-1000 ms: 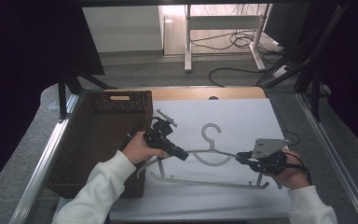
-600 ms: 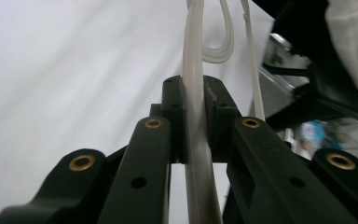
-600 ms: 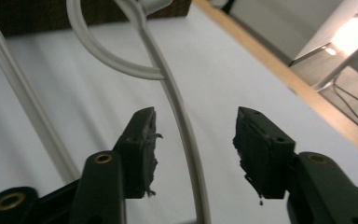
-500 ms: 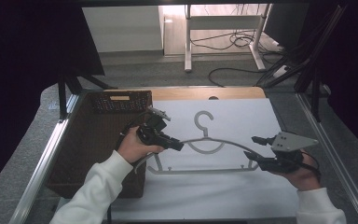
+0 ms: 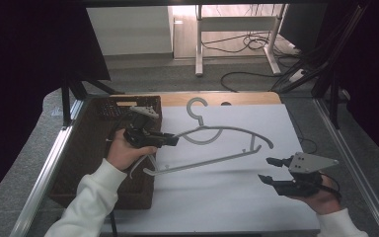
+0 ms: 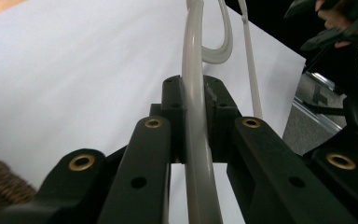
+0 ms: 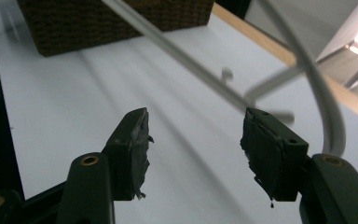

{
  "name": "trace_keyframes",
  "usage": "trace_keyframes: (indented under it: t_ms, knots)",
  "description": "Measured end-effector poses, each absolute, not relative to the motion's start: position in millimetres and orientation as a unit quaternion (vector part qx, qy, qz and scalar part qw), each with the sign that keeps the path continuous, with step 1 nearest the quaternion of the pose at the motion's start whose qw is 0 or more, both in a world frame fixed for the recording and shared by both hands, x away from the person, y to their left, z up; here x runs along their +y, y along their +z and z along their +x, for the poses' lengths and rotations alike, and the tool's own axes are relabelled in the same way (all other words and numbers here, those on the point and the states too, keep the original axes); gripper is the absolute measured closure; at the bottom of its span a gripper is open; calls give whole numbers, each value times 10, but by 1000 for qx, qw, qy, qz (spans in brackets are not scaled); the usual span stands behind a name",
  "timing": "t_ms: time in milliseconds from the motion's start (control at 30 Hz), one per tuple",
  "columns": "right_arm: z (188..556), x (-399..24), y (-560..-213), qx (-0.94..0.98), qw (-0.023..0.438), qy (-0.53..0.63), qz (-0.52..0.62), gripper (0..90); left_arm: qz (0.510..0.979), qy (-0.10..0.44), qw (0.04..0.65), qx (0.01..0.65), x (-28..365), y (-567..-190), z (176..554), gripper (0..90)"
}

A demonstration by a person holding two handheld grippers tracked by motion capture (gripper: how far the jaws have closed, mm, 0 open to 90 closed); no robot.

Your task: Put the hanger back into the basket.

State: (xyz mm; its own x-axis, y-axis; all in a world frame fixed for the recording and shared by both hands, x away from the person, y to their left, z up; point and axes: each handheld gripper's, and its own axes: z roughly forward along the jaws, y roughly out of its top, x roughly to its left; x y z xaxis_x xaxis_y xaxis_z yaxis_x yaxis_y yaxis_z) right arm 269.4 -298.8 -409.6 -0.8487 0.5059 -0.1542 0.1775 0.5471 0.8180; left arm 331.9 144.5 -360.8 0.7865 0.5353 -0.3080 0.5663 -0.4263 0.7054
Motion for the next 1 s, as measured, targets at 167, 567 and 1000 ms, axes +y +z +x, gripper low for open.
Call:
trace_keyframes:
  t_ms: [167,567,1000]
  knots:
    - [2758,-3000,-4237,858,177,425,228,395,837,-10,432,335,1590,-3589,3293,812]
    - [2850,-2979,-4423,861,157,386,292,354,819,37,447,358,1936,-3478,3141,812]
    - [2922,-3017,-4488,858,152,365,328,335,783,89,470,398,2548,-3427,2894,812]
